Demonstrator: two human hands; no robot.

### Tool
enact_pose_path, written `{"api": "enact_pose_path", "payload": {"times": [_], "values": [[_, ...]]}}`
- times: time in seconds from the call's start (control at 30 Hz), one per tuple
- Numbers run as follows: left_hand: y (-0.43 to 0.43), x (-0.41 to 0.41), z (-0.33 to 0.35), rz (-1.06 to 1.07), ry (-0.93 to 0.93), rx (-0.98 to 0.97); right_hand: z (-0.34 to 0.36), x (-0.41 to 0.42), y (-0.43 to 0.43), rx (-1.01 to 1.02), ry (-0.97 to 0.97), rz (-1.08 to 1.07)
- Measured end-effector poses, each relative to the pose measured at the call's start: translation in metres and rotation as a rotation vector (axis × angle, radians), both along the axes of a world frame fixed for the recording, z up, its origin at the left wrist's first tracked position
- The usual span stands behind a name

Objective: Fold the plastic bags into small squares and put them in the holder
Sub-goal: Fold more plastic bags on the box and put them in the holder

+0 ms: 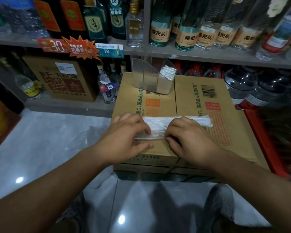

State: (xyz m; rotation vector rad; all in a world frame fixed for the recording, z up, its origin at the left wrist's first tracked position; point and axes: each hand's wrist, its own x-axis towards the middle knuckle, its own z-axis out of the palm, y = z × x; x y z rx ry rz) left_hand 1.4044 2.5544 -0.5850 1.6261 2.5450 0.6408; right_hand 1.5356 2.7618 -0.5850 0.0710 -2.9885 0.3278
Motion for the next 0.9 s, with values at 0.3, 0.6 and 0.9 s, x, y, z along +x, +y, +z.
{"api": "enact_pose_path", "payload": {"times": [0.3,0.6,0.9], "values": [[-0.008,-0.004,-0.001,0.147,-0.020,-0.008,0.014,-0.004,0.006,-0.151,-0.047,-0.079],[-0.008,-0.010,0.002,0.441,-0.071,0.066,0.017,-0.019,0.022,-0.444,-0.063,-0.376],[0.005,-0.018,0.007,0.568,-0.063,-0.062,0.017,-0.037,0.022,-0.302,-0.125,-0.481]]}}
